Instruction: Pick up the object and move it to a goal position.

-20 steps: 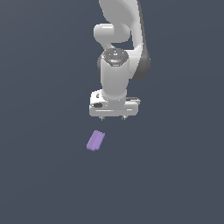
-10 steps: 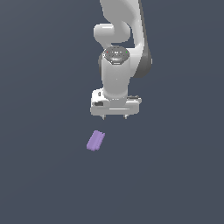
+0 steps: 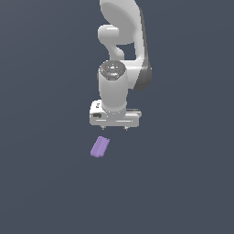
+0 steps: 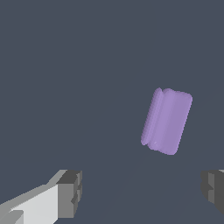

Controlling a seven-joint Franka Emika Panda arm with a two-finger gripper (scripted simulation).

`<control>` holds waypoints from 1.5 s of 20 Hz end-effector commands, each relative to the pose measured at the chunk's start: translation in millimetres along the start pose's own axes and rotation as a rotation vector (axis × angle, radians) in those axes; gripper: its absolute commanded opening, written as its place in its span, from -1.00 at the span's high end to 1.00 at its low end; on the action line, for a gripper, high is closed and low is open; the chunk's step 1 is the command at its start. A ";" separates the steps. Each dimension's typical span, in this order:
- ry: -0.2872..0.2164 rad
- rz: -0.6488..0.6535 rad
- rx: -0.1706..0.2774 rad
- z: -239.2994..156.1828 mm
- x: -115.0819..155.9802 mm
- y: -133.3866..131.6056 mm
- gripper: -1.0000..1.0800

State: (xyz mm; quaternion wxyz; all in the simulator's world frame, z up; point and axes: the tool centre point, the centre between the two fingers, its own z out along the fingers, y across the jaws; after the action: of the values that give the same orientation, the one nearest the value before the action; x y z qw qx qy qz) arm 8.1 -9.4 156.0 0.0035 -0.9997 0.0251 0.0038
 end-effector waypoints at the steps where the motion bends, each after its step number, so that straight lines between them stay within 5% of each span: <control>1: 0.000 0.042 0.002 13.6 6.1 11.3 -0.92; 14: 0.008 0.253 -0.004 84.8 29.2 71.5 -0.92; 30: 0.008 0.271 -0.006 123.9 29.2 77.0 -0.92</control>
State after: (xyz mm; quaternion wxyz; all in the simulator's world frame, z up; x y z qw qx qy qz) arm 33.1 -86.8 39.8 0.0001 -0.9872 0.1594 -0.0001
